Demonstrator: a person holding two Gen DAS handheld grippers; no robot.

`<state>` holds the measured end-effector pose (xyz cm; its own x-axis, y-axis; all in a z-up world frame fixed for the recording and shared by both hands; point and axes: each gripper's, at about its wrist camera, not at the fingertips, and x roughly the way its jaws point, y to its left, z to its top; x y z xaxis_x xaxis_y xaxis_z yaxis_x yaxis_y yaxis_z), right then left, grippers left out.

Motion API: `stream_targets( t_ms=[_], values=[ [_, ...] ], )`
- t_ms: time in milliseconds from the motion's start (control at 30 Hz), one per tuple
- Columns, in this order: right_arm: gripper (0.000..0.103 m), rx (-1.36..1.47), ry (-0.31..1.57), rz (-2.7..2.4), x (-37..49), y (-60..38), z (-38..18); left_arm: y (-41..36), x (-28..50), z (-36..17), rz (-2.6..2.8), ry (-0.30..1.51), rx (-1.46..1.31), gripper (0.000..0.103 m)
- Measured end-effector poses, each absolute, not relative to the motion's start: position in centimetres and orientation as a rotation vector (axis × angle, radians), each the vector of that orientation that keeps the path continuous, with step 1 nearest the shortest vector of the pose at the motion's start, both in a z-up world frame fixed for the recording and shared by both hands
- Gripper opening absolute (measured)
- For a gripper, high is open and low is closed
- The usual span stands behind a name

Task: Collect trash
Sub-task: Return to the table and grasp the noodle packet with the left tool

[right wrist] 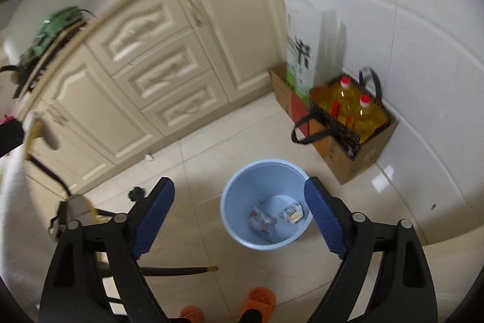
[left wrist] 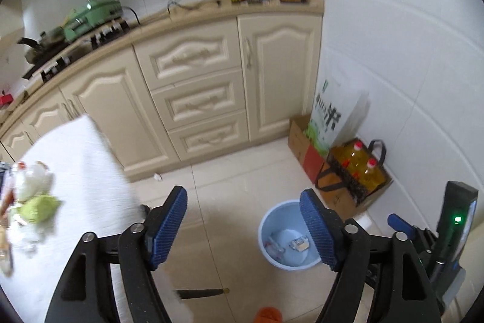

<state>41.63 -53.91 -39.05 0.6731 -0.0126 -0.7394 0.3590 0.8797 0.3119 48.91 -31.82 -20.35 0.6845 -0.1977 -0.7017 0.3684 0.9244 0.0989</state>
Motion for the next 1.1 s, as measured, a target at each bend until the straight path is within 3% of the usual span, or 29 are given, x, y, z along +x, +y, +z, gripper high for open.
stream_targets(
  t_ms=[200, 300, 467, 733, 1100],
  values=[
    [0.095, 0.366, 0.693, -0.147, 37.6, -47.3, -30.3, -23.7, 40.3, -14.9, -0.290, 0.651, 0.198, 0.077],
    [0.096, 0.304, 0.626, -0.092, 35.8, -42.9, -26.1, -18.8, 35.9, -12.3, -0.272, 0.595, 0.173, 0.085],
    [0.101, 0.198, 0.562, -0.016, 34.8, -36.0, -21.6, -10.2, 32.3, -11.1, -0.213, 0.534, 0.163, 0.088],
    [0.101, 0.077, 0.569, 0.104, 36.8, -25.9, -19.6, 2.8, 32.4, -13.2, -0.039, 0.549, 0.109, 0.090],
    [0.101, -0.025, 0.677, 0.240, 43.3, -16.3, -22.7, 12.4, 35.3, -18.8, 0.142, 0.710, 0.067, 0.090]
  ],
)
